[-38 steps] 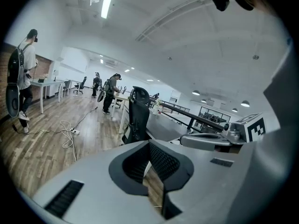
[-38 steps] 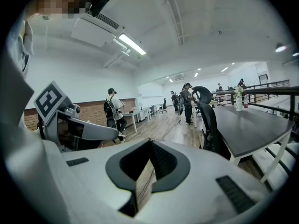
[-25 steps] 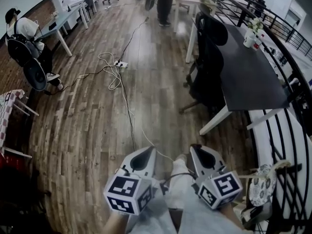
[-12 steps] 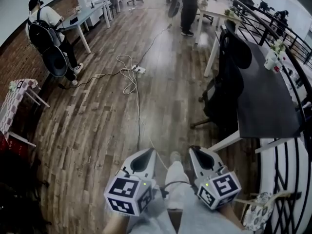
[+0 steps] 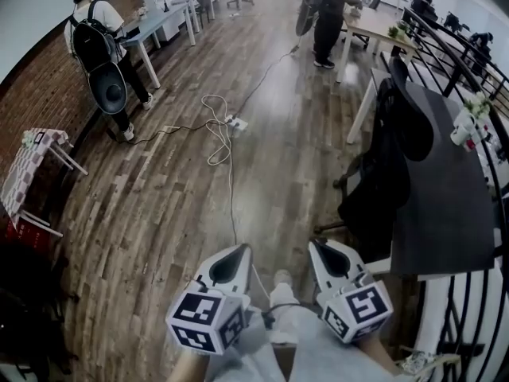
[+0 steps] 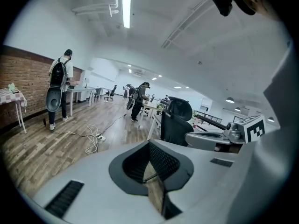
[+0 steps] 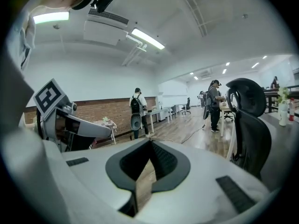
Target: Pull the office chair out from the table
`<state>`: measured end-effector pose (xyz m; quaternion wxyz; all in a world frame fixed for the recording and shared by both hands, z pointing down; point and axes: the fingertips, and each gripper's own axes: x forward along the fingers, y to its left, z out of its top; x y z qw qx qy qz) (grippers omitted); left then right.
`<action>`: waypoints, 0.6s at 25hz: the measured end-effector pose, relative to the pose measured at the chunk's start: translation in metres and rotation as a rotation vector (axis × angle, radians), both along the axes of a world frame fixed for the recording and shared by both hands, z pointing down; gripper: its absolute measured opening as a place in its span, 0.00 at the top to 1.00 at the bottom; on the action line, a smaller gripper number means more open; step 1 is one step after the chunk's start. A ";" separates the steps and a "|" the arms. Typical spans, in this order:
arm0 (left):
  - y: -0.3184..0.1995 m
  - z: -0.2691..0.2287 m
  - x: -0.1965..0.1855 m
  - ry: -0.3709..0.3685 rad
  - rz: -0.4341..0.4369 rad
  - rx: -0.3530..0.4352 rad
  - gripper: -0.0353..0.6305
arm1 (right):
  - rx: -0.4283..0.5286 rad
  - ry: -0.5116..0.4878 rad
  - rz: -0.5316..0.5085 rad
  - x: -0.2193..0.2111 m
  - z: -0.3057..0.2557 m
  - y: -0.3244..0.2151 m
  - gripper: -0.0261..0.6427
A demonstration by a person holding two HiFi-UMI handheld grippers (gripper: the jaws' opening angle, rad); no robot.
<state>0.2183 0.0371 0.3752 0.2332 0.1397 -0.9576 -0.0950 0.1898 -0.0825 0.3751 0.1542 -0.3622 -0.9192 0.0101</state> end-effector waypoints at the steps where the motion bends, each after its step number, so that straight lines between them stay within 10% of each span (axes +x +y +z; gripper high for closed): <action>1: 0.000 -0.002 -0.013 0.000 -0.011 0.002 0.93 | 0.006 -0.002 -0.011 -0.013 -0.001 -0.001 0.96; 15: -0.010 -0.020 -0.152 -0.044 -0.101 0.002 0.93 | -0.069 0.067 -0.064 -0.158 -0.010 -0.021 0.96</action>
